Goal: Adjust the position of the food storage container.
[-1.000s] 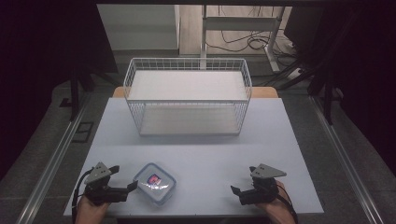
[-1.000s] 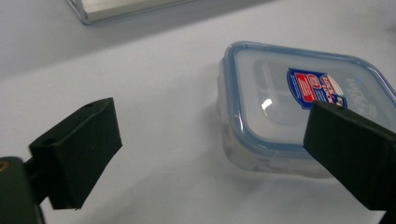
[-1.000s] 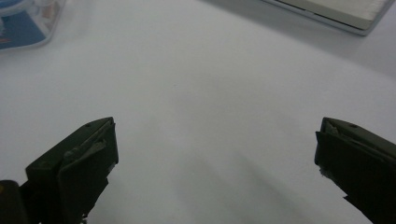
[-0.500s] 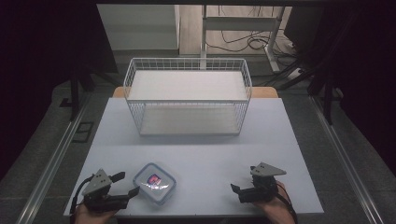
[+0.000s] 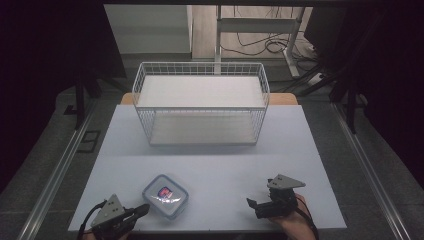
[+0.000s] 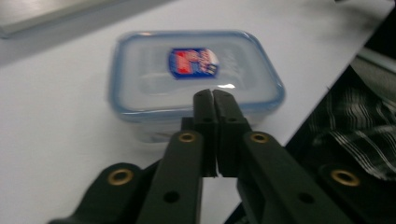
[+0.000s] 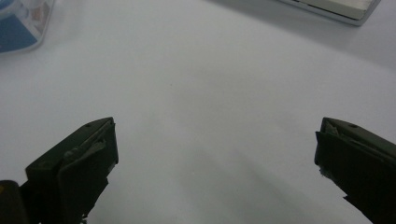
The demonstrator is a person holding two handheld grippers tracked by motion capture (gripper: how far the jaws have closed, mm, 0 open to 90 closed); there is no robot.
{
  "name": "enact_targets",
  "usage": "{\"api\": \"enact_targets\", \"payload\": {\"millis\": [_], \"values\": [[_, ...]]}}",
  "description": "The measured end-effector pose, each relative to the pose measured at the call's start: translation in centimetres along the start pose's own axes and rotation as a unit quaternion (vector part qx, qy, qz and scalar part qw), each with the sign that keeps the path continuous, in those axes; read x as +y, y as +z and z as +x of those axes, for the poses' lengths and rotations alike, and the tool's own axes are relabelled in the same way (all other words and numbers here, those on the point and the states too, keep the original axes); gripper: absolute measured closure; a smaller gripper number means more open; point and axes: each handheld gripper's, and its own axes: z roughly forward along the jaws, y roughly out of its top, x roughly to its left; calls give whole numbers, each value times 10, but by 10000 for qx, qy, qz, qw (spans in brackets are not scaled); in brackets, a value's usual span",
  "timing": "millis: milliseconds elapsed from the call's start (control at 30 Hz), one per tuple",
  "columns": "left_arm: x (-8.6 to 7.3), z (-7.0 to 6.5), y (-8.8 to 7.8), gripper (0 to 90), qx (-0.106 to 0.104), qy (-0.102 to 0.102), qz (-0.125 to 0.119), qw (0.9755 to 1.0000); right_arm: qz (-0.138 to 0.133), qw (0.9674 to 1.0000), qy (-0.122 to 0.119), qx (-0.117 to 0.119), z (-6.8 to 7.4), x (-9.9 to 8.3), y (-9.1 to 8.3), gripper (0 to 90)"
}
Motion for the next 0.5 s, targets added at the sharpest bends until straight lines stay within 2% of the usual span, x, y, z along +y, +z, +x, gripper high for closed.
{"api": "enact_targets", "payload": {"millis": [33,67,167,233,267,333,433,500], "values": [[0,0,0,900,0,0,0,10000,14,10000,-9,-15,1,0,0,0],[1,-5,4,900,-20,127,134,9998,38,10000,-15,-3,1,1,0,0],[1,-9,7,900,-73,232,265,9994,117,9999,-52,-39,3,1,2,0],[1,-11,12,900,-63,279,400,9988,152,9999,-55,-44,3,1,3,0],[1,-12,14,900,-100,291,467,9984,258,9997,-39,-37,2,0,3,0],[2,-12,20,900,-142,234,566,9980,285,9996,-10,-11,2,0,3,0],[4,-13,23,900,-195,250,541,9980,295,9996,13,-3,2,1,3,0],[6,-13,28,900,-302,237,509,9980,321,9995,27,3,3,2,3,0]]}}
